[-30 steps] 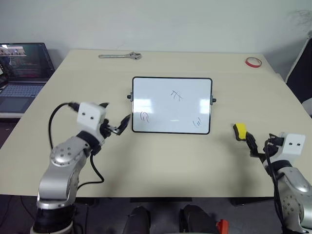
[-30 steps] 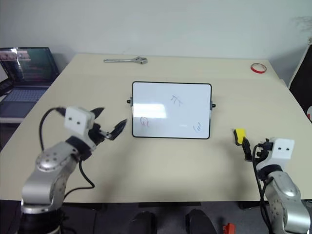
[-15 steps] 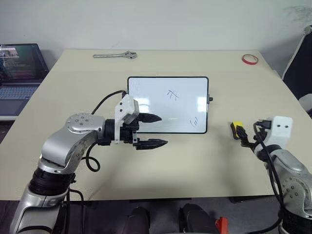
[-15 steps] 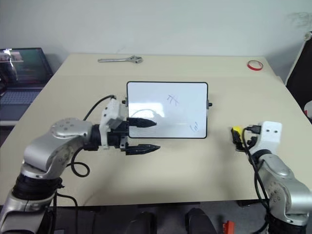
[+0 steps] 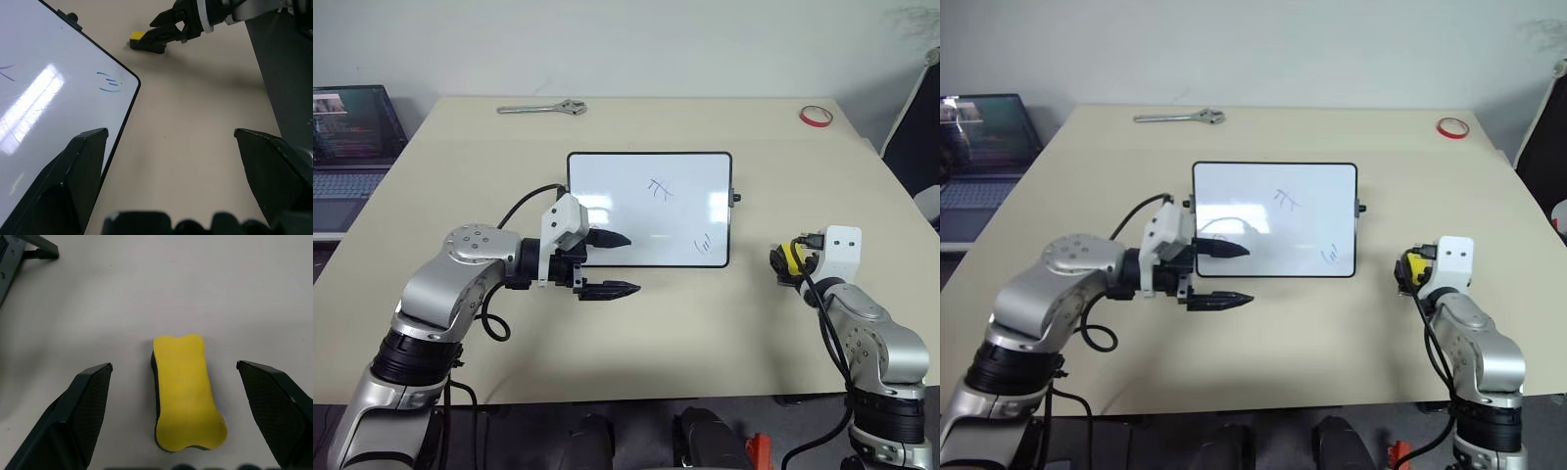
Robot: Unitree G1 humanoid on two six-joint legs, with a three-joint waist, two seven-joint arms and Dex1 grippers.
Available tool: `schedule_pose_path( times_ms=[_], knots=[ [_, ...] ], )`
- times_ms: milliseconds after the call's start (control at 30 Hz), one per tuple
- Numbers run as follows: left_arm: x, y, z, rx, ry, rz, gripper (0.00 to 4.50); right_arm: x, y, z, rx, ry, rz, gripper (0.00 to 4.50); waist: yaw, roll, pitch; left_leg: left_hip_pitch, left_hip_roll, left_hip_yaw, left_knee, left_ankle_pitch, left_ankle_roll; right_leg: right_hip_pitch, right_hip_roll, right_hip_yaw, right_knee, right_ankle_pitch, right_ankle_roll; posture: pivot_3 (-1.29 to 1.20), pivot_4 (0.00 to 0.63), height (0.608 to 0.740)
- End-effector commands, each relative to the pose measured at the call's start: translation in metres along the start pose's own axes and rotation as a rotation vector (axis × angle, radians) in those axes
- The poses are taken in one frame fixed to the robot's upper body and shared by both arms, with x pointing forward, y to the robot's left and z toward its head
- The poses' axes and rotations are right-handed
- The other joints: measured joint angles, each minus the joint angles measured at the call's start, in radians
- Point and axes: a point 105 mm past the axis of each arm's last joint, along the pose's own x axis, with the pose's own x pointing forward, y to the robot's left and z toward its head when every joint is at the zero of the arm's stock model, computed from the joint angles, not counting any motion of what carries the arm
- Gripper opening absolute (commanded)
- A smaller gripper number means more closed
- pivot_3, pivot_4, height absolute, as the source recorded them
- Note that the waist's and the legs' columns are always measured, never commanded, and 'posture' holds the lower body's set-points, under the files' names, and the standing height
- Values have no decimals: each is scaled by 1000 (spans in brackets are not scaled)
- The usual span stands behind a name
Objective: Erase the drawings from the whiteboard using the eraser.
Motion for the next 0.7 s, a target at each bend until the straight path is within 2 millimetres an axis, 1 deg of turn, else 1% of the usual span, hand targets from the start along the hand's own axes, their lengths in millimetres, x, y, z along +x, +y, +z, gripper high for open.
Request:
schedule_pose_path(
  times_ms=[33,200,333,433,467,533,633,700],
  knots=[
    [-9,1,8,56,-5,22,4500,3,2,10,-6,-57,13,4476,0,0,0,0,0,0,0,0,0,0,0,0,0,0,0,0,150,740],
    [-11,3,7,63,2,33,4500,8,0,8,-7,-61,7,4476,0,0,0,0,0,0,0,0,0,0,0,0,1,0,0,0,150,740],
    [-10,4,8,72,-2,37,4500,14,-5,5,-15,-57,-16,4476,0,0,0,0,0,0,0,0,0,0,0,0,1,0,0,0,150,740],
    [-10,4,8,78,0,38,4500,16,-8,3,-10,-55,-32,3913,0,0,0,0,0,0,0,0,0,0,0,0,1,0,0,0,150,740],
    [-11,5,7,78,1,39,4500,16,-9,2,-13,-51,-35,3625,0,0,0,0,0,0,0,0,0,0,0,0,1,0,0,0,150,740],
    [-11,5,7,78,1,41,4500,17,-10,-1,-18,-44,-38,2959,0,0,0,0,0,0,0,0,0,0,0,0,1,0,0,0,150,740],
    [-11,5,5,76,3,44,4500,17,-9,-3,-22,-37,-36,1845,0,0,0,0,0,0,1,0,0,0,0,0,1,0,0,0,150,740],
    [-11,5,4,72,2,51,4500,17,-7,-3,-21,-41,-34,1241,0,0,0,0,0,0,1,0,0,0,0,0,1,0,0,0,150,740]
  ],
)
